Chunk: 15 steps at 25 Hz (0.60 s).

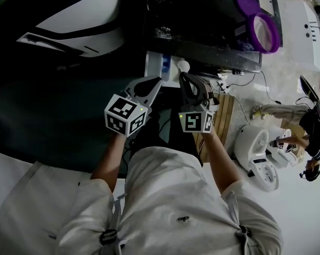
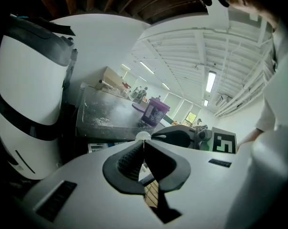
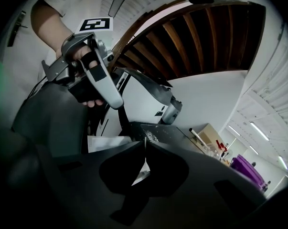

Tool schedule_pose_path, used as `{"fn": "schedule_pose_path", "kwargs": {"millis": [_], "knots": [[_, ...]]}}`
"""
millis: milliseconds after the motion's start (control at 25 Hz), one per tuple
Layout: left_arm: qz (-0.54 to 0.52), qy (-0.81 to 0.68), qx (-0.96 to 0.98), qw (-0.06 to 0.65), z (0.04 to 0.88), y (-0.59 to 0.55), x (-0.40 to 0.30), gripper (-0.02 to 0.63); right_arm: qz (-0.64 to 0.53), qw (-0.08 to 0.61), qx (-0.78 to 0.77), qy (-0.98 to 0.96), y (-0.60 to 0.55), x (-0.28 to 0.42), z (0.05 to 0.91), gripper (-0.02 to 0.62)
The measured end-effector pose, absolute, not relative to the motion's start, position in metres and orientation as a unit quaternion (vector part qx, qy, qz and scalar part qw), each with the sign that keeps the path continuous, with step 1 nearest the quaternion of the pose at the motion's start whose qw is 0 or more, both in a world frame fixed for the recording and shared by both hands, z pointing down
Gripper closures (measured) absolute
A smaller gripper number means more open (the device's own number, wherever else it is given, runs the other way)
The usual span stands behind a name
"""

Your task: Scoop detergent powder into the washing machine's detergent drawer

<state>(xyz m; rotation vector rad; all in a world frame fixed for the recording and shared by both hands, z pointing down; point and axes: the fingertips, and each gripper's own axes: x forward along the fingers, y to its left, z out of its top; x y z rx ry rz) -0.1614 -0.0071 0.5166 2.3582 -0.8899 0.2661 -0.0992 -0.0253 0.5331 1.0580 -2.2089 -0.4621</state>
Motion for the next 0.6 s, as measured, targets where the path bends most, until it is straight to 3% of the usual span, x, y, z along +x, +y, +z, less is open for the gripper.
{"fn": "schedule_pose_path", "kwargs": {"millis": [600], "knots": [[0.099, -0.332, 0.892, 0.291, 0.509, -0.005, -0.167, 0.586, -0.174, 0.303, 0.416, -0.839, -0.023, -0.102, 0.517, 0.583]]}}
